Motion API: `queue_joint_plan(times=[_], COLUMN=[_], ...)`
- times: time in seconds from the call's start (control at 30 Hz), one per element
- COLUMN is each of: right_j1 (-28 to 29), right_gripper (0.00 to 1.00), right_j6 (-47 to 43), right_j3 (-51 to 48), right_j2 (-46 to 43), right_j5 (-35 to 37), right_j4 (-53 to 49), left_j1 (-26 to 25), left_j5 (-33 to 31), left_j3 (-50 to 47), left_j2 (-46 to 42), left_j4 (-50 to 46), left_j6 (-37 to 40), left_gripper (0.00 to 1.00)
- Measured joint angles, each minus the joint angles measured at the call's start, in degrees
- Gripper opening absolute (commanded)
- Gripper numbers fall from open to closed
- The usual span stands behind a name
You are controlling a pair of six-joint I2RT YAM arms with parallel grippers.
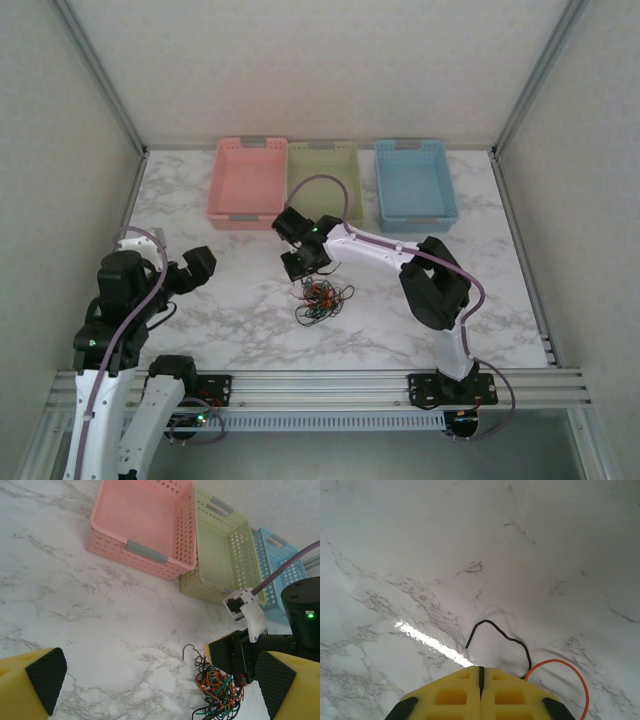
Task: Untangle the cables
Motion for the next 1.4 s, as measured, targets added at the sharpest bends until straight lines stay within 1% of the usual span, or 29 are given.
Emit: queue_joint_plan(times=[0.17, 0.4, 0.53, 0.67, 0.8, 0.87, 0.93, 1.13, 1.23, 1.33, 1.4], right_j1=[0.00, 0.07, 0.07, 0.11, 0.11, 0.11, 0.11, -0.37, -0.85, -1.44, -1.70], right_gripper=[0.00, 0.00, 0.00, 0.00, 0.00, 0.00, 0.00, 0.00, 0.00, 0.00, 0.00], right_j6=[-0.17, -0.11, 0.33, 0.76, 2.27, 2.78, 3.19, 3.02, 2.51, 1.99, 1.62], right_j3=[0.00, 1.84, 1.86, 0.98, -3.76, -5.84, -6.97, -9.22, -10.32, -11.69, -12.35], right_j2=[-4.33, -16.17, -22.69, -26.12, -26.40, -26.40, -26.43, -28.04, -29.57, -31.52, -32.59], right_j5=[-1.40, -5.62, -9.07, -8.63, -9.84, -10.23, -10.62, -13.57, -15.13, -16.76, -17.79], right_j4=[-1.05, -0.92, 0.46, 1.18, 4.13, 4.22, 4.57, 7.54, 8.57, 9.84, 10.36], left_j1=[0.00, 0.00, -0.13, -1.29, -4.90, -8.81, -13.75, -24.41, -28.24, -30.05, -30.34], left_j5=[0.26, 3.21, 9.05, 13.35, 14.88, 14.40, 13.31, 9.66, 7.63, 5.84, 4.42], left_j3=[0.00, 0.20, 2.43, 2.23, -1.03, -2.95, -4.39, -6.75, -7.08, -7.10, -7.10], left_j2=[0.22, 0.76, 2.10, 2.14, 2.34, 2.95, 4.00, 9.18, 12.63, 14.99, 15.63], left_j4=[0.04, 0.09, 1.18, 4.90, 9.55, 11.47, 13.35, 19.69, 21.38, 22.58, 22.95], left_j6=[0.00, 0.22, -1.42, -4.22, -7.72, -9.38, -10.71, -12.11, -12.04, -11.85, -11.85], left_gripper=[0.99, 0.96, 0.93, 0.91, 0.89, 0.88, 0.87, 0.83, 0.83, 0.81, 0.80])
